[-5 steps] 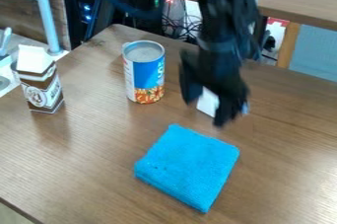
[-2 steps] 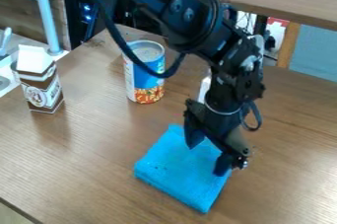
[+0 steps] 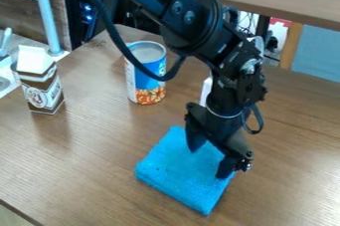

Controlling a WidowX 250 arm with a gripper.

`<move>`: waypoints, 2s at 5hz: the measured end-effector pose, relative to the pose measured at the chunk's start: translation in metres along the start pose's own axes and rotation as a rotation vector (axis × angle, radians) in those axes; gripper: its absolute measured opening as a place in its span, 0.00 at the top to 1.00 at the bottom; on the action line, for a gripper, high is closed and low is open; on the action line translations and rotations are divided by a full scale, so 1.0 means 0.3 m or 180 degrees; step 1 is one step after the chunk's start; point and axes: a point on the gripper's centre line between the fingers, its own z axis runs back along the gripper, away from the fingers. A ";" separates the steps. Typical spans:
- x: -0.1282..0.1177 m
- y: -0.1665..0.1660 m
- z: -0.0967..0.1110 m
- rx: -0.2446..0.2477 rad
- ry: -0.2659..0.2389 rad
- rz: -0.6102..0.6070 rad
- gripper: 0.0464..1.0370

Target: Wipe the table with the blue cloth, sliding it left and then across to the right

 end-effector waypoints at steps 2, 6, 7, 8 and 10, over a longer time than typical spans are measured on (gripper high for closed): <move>-0.007 0.033 -0.044 -0.0115 0.0058 0.0160 0.04; -0.122 0.383 -0.108 -0.0014 0.0132 0.1142 0.04; -0.166 0.486 -0.116 0.0074 0.0190 0.1386 0.04; -0.195 0.560 -0.119 0.0167 0.0229 0.1503 0.04; -0.190 0.552 -0.128 0.0014 0.0196 0.1444 0.04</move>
